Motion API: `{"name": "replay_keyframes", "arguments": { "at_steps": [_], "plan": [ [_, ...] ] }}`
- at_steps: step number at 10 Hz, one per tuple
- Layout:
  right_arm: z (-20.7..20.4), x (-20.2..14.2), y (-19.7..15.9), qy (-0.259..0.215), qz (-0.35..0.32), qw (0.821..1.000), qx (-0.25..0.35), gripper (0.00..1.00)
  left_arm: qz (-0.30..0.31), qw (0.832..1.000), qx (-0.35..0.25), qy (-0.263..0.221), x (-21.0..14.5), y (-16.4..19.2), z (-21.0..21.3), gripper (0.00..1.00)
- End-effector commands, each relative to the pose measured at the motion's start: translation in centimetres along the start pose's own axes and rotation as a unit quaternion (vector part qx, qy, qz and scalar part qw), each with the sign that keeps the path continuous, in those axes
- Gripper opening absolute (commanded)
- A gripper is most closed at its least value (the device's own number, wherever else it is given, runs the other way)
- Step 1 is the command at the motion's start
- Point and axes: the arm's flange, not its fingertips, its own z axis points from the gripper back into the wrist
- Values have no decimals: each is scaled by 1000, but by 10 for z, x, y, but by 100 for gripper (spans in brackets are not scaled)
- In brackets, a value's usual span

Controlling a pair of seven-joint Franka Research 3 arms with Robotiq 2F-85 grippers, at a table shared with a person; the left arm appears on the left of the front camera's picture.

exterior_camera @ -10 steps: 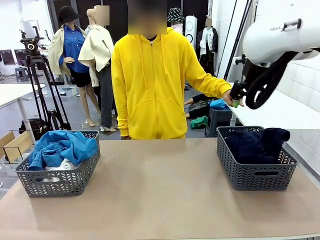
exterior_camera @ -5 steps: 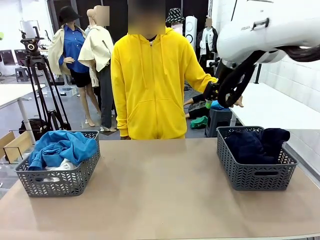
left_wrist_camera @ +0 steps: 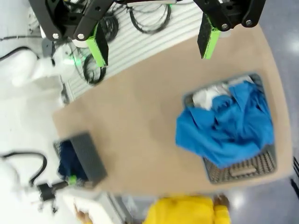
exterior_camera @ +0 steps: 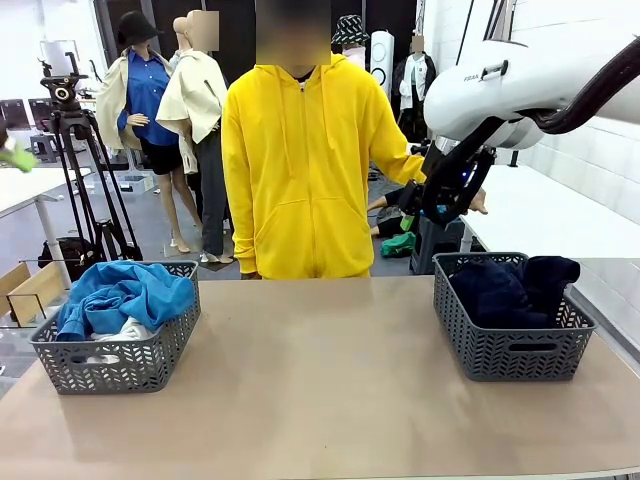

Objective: Sort the tops and bottoms.
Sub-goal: Sort the clothes according to human instructions.

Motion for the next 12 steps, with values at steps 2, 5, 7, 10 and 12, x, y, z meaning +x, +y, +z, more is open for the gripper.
{"name": "replay_keyframes", "arguments": {
  "at_steps": [2,5,7,10,12],
  "plan": [
    [-12,8,1,20,26,999,12,100,-68,997,42,-12,-51,-9,-35,100],
    [-4,2,0,3,3,1000,2,100,-13,1000,2,17,-16,-3,-19,100],
    [-4,2,0,3,3,1000,2,100,-13,1000,2,17,-16,-3,-19,100],
    [-4,2,0,3,3,1000,2,100,-21,1000,11,13,-17,0,-21,100],
    [-4,2,0,3,3,1000,2,100,-99,993,25,62,46,-52,-89,100]
  ]
}}
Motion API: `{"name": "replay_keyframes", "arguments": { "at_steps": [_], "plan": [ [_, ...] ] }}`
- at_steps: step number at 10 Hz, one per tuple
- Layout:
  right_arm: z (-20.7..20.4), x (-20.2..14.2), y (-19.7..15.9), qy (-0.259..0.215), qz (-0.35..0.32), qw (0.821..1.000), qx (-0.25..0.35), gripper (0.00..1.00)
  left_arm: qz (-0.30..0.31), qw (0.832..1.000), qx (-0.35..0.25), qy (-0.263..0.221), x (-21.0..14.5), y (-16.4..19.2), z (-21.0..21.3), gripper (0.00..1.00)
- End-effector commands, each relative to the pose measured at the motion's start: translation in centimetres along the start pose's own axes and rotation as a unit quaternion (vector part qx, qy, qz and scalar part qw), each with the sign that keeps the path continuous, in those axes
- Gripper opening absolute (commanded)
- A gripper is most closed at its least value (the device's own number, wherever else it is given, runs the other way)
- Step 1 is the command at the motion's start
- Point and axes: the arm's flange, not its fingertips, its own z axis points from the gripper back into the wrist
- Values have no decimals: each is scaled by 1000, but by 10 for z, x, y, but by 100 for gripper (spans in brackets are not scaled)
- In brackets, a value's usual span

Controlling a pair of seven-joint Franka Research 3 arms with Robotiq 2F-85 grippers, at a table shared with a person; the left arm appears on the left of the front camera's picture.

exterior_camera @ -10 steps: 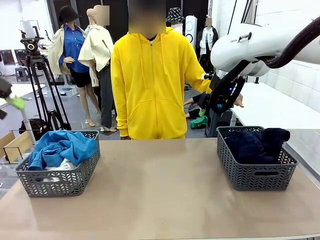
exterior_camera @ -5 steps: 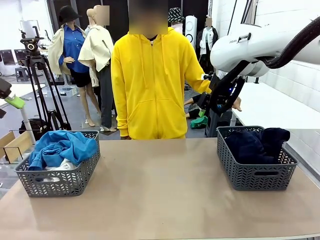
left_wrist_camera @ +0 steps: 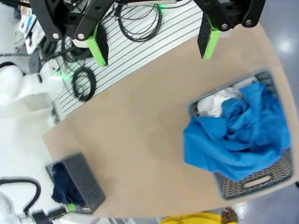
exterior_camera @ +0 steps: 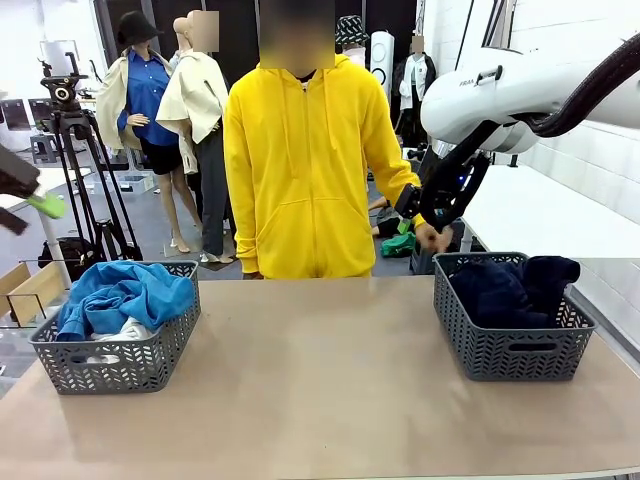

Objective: Sort the tops and bottoms.
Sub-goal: Sort the clothes according to human instructions.

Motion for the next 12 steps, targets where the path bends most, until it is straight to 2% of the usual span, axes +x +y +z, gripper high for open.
{"name": "replay_keyframes", "arguments": {
  "at_steps": [1,2,3,4,5,8,9,10,12],
  "plan": [
    [1,0,0,-2,-4,1000,-1,100,-79,996,7,29,82,-43,-49,100],
    [1,0,0,-2,-4,1000,-1,100,-111,993,-6,36,114,-64,-72,100],
    [1,0,0,-2,-4,1000,-1,100,-119,992,25,36,128,-83,-87,100],
    [1,0,0,-2,-4,1000,-1,100,-147,985,64,59,147,-101,-119,100],
    [1,0,0,-2,-4,1000,-1,100,-151,981,75,91,161,-107,-153,100],
    [1,0,0,-2,-4,1000,-1,100,-152,974,132,103,148,-124,-205,100],
    [1,0,0,-2,-4,1000,-1,100,-136,981,100,96,139,-126,-204,100],
    [1,0,0,-2,-4,1000,-1,100,-160,976,98,107,154,-119,-206,100],
    [1,0,0,-2,-4,1000,-1,100,-160,976,98,107,154,-119,-206,100]
  ]
}}
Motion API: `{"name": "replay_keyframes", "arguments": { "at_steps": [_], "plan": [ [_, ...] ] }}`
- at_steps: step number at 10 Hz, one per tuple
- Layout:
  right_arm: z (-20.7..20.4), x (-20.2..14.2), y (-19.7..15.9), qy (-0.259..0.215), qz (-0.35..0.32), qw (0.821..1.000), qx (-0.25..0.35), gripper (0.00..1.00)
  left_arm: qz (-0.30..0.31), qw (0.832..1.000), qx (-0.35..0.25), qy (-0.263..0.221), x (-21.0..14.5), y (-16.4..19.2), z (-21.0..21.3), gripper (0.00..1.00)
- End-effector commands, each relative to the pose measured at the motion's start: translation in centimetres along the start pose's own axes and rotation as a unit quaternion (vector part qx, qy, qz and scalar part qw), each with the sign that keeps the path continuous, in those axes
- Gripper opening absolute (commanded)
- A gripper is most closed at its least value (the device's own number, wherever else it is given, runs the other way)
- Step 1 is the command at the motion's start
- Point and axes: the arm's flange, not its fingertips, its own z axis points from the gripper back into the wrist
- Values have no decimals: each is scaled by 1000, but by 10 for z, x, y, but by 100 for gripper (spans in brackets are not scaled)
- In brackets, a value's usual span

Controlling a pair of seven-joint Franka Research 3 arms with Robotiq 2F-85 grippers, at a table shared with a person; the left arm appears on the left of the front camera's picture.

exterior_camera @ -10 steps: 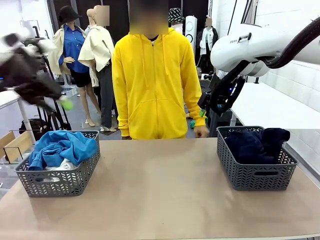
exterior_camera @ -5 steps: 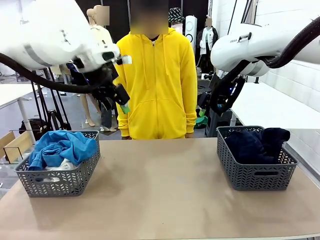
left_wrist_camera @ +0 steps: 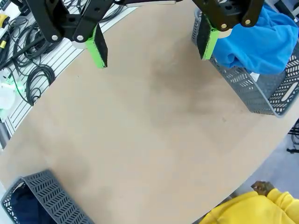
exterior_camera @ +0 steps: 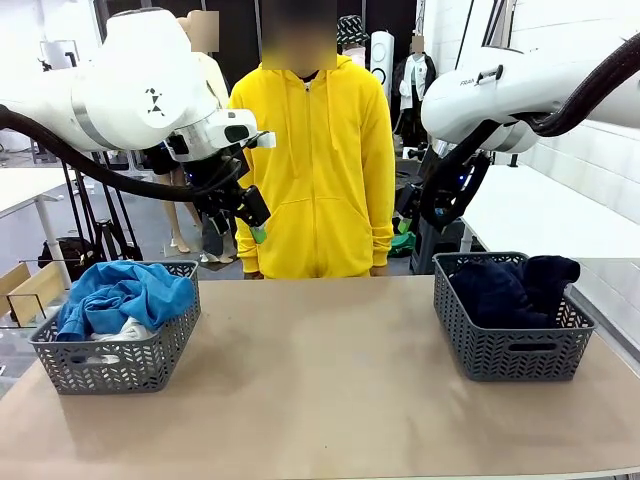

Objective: Sort the tops and bottoms.
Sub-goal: Sort the clothes according to human instructions.

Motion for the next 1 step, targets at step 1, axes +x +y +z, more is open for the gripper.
{"name": "replay_keyframes", "arguments": {
  "at_steps": [1],
  "plan": [
    [1,0,0,-1,-4,1000,0,100,-8,1000,-2,-1,1,3,3,100]
  ]
}}
